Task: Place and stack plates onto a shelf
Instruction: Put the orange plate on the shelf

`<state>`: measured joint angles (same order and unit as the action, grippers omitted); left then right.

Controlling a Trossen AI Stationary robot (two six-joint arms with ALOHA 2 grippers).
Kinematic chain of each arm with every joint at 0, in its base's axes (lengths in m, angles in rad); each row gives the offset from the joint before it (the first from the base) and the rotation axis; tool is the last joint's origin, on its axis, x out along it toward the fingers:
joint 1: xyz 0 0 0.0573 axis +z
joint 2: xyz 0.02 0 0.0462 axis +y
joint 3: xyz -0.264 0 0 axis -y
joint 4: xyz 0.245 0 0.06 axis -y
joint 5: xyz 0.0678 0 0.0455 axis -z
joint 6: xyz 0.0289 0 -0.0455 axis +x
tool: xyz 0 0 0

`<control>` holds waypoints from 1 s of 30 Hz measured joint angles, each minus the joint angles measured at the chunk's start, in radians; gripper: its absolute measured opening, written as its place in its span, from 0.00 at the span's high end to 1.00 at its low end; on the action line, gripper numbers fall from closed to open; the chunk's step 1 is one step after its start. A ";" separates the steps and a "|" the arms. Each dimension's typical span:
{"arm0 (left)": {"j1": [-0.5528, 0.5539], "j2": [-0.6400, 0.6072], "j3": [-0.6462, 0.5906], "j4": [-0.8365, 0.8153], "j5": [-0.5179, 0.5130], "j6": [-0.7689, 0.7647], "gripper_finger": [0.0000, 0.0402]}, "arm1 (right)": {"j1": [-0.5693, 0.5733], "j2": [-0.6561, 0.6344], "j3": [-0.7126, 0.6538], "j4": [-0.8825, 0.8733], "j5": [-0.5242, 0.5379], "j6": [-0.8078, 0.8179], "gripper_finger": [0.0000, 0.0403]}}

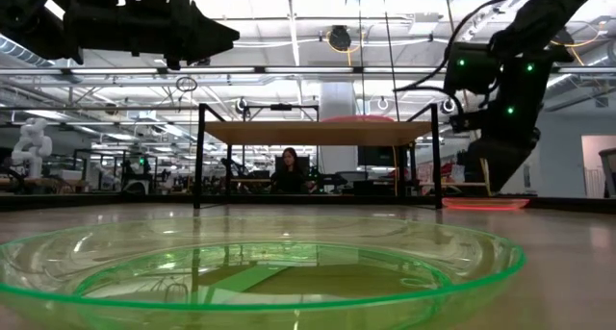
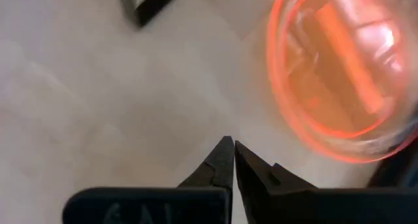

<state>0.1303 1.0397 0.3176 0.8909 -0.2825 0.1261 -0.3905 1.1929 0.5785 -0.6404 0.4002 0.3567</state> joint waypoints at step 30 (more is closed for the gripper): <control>0.000 0.000 0.000 -0.005 0.000 -0.015 0.51 | -0.144 -0.025 -0.202 0.322 0.147 -0.115 0.77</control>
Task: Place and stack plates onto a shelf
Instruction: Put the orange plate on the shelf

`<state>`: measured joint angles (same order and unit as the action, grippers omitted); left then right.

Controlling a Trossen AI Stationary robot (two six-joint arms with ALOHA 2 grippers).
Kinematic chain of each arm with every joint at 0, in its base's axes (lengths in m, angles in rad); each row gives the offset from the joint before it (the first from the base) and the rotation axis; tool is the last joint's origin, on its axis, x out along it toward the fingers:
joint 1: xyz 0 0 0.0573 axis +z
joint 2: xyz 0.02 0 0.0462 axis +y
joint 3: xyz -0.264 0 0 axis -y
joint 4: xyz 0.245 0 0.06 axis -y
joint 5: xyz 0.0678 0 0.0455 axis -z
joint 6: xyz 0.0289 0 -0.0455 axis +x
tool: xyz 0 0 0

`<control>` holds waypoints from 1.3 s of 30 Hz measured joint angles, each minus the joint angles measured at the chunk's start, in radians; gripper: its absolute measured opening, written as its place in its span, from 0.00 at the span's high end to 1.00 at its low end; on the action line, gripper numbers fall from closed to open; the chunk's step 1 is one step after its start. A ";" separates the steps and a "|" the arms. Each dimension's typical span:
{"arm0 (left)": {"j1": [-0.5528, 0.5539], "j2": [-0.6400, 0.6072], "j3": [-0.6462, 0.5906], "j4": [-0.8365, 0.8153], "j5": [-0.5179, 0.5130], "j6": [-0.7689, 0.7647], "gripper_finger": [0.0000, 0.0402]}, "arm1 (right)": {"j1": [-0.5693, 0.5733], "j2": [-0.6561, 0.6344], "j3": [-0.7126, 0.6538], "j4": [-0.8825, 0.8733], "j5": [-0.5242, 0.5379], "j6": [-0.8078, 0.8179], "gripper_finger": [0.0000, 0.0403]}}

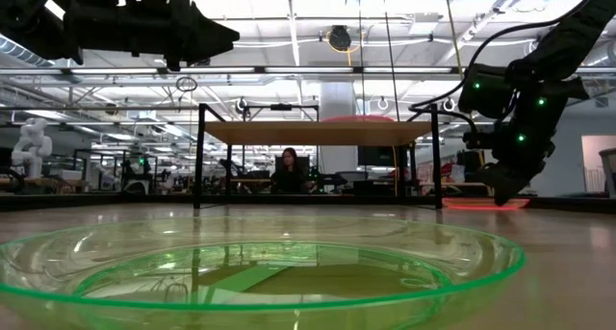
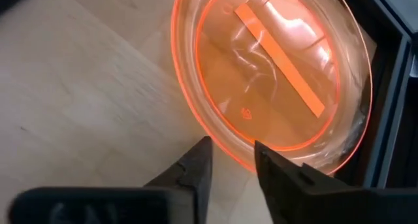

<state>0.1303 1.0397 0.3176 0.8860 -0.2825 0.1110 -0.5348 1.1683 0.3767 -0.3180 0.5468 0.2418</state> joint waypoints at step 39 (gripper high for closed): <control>0.000 0.000 0.000 -0.002 0.000 -0.010 0.51 | 0.157 -0.100 0.095 -0.129 -0.182 -0.043 0.91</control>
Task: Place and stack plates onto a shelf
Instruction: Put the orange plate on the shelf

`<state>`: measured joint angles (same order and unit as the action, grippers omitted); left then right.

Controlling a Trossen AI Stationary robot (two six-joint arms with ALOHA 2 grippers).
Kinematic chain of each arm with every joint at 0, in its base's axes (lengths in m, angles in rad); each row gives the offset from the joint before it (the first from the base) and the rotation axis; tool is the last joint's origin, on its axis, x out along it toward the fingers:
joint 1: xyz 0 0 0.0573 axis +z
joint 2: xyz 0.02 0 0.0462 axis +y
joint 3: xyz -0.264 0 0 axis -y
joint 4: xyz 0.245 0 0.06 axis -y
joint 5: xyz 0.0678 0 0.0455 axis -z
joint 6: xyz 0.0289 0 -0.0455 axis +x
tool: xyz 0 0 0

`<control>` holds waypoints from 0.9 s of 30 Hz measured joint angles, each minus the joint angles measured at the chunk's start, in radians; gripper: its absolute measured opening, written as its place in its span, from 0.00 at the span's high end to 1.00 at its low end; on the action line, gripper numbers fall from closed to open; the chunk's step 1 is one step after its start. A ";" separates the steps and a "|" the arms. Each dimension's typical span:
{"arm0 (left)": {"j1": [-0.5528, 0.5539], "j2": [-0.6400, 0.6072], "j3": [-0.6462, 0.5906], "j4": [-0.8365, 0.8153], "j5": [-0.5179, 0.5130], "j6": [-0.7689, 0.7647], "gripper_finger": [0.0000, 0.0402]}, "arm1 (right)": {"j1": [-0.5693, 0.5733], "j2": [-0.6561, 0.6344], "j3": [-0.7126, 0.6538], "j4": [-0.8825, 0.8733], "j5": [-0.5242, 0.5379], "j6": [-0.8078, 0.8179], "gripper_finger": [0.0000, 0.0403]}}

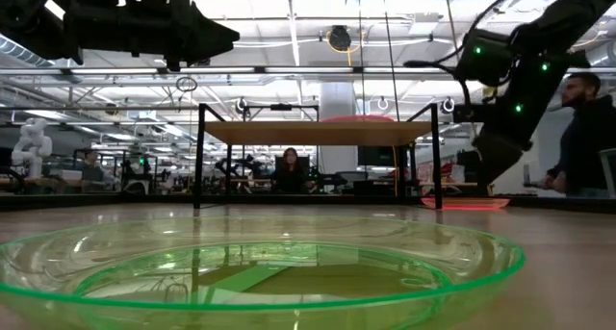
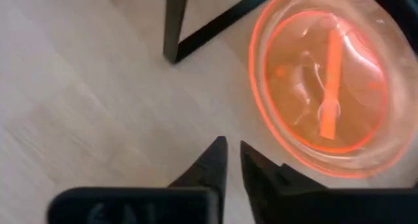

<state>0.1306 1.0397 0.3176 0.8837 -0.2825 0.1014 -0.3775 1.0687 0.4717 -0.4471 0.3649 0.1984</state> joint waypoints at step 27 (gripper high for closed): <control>0.000 0.000 0.000 0.000 0.000 -0.002 0.51 | -0.047 0.222 -0.121 0.294 0.213 -0.122 0.88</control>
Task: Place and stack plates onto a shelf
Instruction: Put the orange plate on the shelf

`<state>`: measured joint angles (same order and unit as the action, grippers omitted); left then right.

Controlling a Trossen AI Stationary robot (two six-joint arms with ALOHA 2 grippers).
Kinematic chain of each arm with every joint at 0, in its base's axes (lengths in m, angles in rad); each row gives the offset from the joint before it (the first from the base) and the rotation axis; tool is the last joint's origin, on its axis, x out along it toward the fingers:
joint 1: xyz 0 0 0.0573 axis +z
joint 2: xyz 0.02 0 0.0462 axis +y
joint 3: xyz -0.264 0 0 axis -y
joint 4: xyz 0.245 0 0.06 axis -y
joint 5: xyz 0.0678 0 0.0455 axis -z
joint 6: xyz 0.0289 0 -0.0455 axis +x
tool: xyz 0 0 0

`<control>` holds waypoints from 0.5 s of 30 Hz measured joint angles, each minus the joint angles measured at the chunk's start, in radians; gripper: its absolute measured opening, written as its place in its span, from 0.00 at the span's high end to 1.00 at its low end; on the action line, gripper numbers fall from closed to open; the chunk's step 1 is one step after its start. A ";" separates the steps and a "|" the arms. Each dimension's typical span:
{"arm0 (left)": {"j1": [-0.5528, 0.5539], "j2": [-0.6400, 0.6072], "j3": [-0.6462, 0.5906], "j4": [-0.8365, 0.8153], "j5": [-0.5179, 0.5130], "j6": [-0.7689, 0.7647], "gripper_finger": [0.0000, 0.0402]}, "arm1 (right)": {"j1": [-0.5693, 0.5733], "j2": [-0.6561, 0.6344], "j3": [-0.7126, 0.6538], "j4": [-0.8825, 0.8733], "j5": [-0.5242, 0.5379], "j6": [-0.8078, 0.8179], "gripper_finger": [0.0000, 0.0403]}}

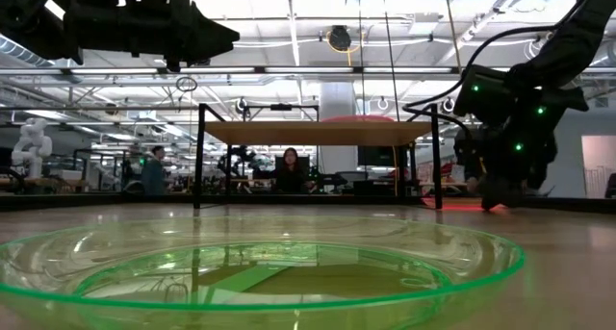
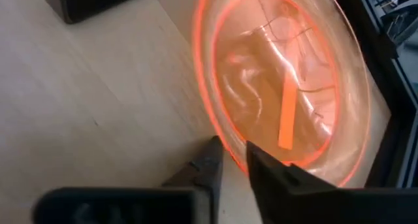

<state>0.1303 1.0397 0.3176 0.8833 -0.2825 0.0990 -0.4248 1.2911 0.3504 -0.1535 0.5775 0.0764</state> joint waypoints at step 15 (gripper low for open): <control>0.000 0.000 0.000 0.000 0.000 -0.001 0.51 | 0.017 -0.240 0.025 -0.016 0.017 0.099 1.00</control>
<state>0.1305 1.0397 0.3176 0.8833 -0.2825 0.0982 -0.4077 1.0514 0.3751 -0.1694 0.5942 0.1751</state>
